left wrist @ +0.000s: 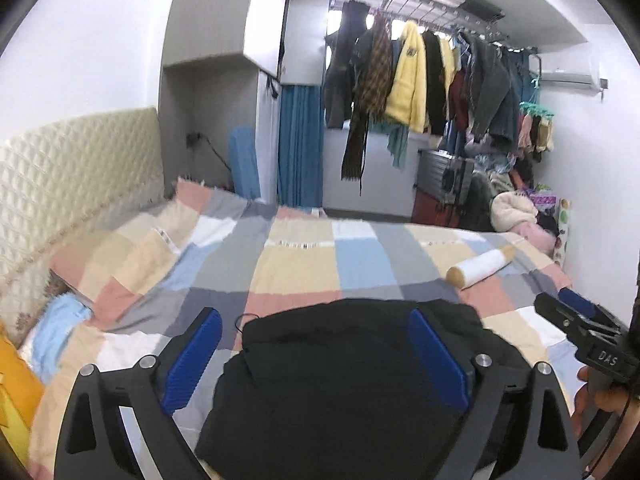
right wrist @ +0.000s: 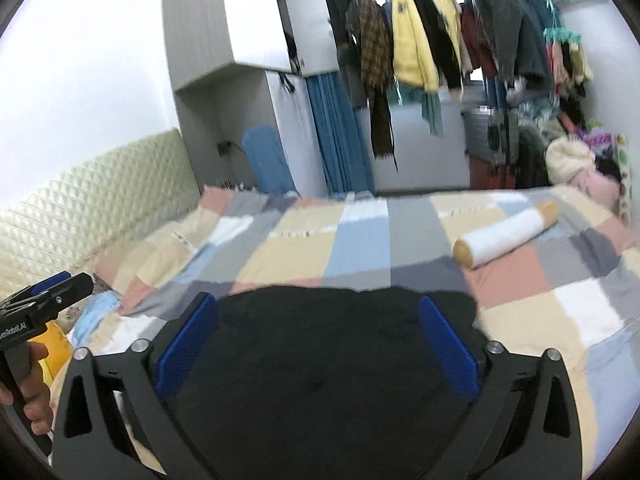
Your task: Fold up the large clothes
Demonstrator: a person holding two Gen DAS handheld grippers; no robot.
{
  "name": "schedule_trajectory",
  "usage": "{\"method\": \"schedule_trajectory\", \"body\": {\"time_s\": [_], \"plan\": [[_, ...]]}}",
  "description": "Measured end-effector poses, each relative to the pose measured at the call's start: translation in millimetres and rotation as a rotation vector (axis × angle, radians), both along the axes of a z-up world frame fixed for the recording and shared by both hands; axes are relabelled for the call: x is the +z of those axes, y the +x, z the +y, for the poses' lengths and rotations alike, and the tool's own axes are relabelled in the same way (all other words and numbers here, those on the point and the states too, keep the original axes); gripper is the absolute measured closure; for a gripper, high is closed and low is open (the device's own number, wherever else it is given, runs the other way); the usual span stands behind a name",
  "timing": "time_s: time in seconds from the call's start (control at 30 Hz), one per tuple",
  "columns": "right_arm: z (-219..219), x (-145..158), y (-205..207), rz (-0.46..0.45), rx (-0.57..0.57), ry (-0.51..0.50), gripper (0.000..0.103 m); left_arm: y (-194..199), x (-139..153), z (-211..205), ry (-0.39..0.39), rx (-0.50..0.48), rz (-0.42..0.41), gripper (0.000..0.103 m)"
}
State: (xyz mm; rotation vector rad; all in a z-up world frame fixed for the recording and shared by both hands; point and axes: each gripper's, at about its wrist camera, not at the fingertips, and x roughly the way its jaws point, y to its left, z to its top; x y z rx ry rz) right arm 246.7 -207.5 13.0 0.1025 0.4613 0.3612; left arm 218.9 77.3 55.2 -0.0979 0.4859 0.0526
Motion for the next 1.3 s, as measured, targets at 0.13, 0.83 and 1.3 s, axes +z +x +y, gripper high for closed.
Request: {"method": "schedule_trajectory", "body": {"time_s": [0.13,0.83,1.3], "plan": [[-15,42,-50,-0.084,-0.004,0.014,0.000,-51,39,-15,0.021,0.017,-0.067,0.005],[-37,92,-211,-0.191,-0.003,-0.014,0.000,-218,82,-74,0.008,-0.057,-0.162,0.004],[-39,59,-238,-0.126,-0.049,-0.021,0.000,-214,35,-59,-0.060,-0.053,-0.082,0.004]]}}
